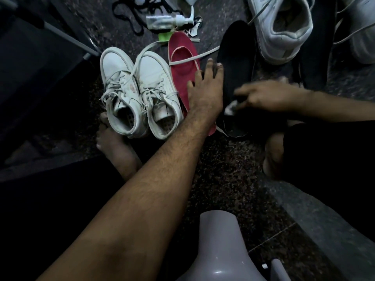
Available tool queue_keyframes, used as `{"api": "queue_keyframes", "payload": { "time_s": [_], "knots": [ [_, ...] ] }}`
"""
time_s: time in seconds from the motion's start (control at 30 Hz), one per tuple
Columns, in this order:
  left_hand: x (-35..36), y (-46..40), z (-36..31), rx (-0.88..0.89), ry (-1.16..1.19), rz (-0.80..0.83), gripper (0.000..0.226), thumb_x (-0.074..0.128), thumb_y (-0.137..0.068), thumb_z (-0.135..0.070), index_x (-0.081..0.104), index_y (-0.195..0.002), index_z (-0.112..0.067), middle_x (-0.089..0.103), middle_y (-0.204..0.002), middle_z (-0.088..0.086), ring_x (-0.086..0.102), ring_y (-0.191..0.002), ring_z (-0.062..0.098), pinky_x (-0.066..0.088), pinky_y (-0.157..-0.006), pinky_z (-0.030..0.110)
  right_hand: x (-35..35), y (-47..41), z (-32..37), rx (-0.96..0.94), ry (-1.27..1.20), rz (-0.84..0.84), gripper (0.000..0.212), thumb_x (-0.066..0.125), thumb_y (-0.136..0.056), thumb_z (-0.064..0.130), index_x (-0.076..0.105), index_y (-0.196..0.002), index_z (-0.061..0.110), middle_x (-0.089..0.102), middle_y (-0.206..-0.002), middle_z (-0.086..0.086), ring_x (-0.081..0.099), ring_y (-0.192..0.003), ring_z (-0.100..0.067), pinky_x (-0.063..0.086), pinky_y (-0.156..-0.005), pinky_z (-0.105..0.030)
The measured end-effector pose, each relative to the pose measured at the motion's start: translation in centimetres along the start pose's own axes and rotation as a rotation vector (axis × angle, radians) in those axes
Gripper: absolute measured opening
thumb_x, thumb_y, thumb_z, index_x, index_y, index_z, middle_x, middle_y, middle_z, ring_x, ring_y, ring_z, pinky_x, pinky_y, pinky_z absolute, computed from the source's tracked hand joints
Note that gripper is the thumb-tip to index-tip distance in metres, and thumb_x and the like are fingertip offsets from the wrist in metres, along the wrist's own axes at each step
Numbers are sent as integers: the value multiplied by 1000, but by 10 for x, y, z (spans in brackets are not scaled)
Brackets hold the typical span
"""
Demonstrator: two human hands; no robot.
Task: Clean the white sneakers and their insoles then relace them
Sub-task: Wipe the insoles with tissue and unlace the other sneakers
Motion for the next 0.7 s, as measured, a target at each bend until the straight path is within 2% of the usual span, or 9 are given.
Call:
{"api": "queue_keyframes", "payload": {
  "time_s": [0.07,0.13,0.23,0.3,0.43,0.5,0.6,0.67,0.7],
  "knots": [
    [1,1,0,3,6,-12,90,71,-88,-24,15,-158,-27,3,-167,0,22,-145,32,30,-109,52,-6,1,-13,204,-71,-145,50,35,-99,51,65,-108,13,51,-95,-10,57,-91,-33,48,-69,-42],
    [2,1,0,0,11,-13,90,71,-88,-24,15,-158,-27,3,-167,0,23,-145,32,30,-109,53,-2,-1,-25,360,-92,-195,54,24,-100,50,63,-110,14,46,-93,-11,56,-87,-34,49,-63,-45],
    [0,1,0,4,-5,4,94,74,-85,-34,15,-158,-26,3,-167,0,23,-144,32,31,-108,51,12,-9,5,154,-140,-160,31,42,-103,34,60,-116,13,56,-113,-14,55,-111,-34,41,-92,-43],
    [-1,1,0,1,-1,13,96,75,-84,-33,14,-158,-26,2,-167,0,22,-145,32,31,-109,51,16,-9,29,-40,-90,-146,35,48,-101,15,58,-134,11,53,-136,-13,48,-128,-32,32,-102,-33],
    [2,1,0,1,-2,-10,93,73,-86,-27,14,-158,-26,3,-167,-1,24,-144,31,31,-108,50,12,-3,11,204,-295,-206,32,44,-99,11,67,-121,4,59,-116,-18,54,-109,-34,33,-86,-31],
    [2,1,1,2,6,-18,92,72,-86,-25,14,-158,-27,3,-167,-2,25,-143,31,31,-108,50,5,1,3,265,-219,-260,41,37,-97,25,70,-109,4,56,-99,-17,53,-93,-31,32,-75,-31],
    [2,1,1,7,8,-11,93,73,-85,-26,15,-158,-27,3,-167,-2,25,-143,31,32,-107,50,19,2,21,121,-155,-222,39,37,-97,23,66,-109,-1,58,-105,-18,56,-96,-34,37,-81,-32],
    [3,1,1,8,11,-14,94,74,-85,-25,15,-158,-27,3,-167,-2,24,-143,31,32,-107,51,13,0,44,-166,-127,-55,23,42,-93,19,60,-94,5,58,-94,-12,60,-77,-29,46,-67,-32],
    [2,1,1,7,13,-15,94,74,-85,-24,15,-158,-27,3,-167,-2,24,-144,31,31,-107,51,15,3,42,-180,-90,-33,21,41,-90,22,59,-91,11,58,-92,-7,60,-76,-24,49,-63,-31]
  ]
}}
Point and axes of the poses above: each hand's wrist, its own y-axis away from the middle knuckle, its own x-axis out of the palm, z = x × y, the point moved 1 cm from there along -y, towards the middle knuckle
